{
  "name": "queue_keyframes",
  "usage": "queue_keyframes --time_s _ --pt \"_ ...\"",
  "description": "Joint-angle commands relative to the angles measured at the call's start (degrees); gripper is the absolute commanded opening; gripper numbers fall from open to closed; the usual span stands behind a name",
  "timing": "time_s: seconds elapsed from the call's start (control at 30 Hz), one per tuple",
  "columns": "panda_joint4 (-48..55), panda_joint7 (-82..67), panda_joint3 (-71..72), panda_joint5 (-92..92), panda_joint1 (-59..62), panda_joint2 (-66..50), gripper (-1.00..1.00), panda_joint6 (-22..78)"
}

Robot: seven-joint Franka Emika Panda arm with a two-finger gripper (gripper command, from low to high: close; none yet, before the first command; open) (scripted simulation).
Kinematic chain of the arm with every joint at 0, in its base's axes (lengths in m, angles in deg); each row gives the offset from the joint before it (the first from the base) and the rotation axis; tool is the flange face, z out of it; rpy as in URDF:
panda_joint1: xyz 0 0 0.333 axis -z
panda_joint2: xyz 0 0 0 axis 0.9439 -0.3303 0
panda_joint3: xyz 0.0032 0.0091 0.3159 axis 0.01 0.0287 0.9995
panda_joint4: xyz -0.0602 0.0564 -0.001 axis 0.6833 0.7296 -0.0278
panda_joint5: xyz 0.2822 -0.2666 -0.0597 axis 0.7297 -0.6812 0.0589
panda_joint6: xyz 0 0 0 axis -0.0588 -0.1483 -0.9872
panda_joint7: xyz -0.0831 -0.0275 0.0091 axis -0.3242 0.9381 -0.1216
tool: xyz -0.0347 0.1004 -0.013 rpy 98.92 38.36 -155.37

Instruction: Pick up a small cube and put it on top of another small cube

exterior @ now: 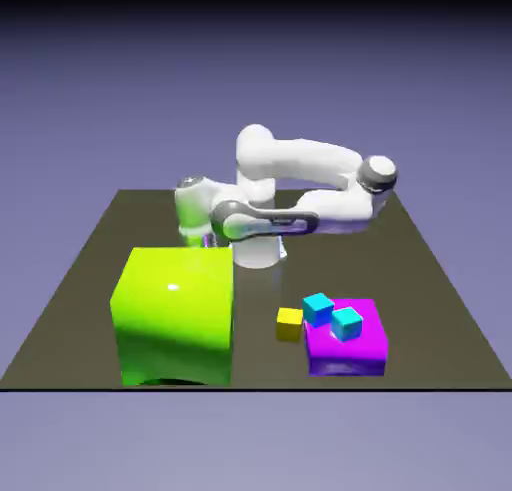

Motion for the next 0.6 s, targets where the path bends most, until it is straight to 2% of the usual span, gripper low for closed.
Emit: queue_keyframes --time_s 0.0,0.13,0.57 --pt "-0.27 -0.49 -2.08 -2.21 0.32 0.00 -1.00 0.37" --pt "0.10 -2.88 -8.40 -9.42 -1.09 -1.96 -1.00 1.64" --pt "7.02 -9.78 -10.54 -41.78 -5.89 -23.02 -1.00 -10.89"
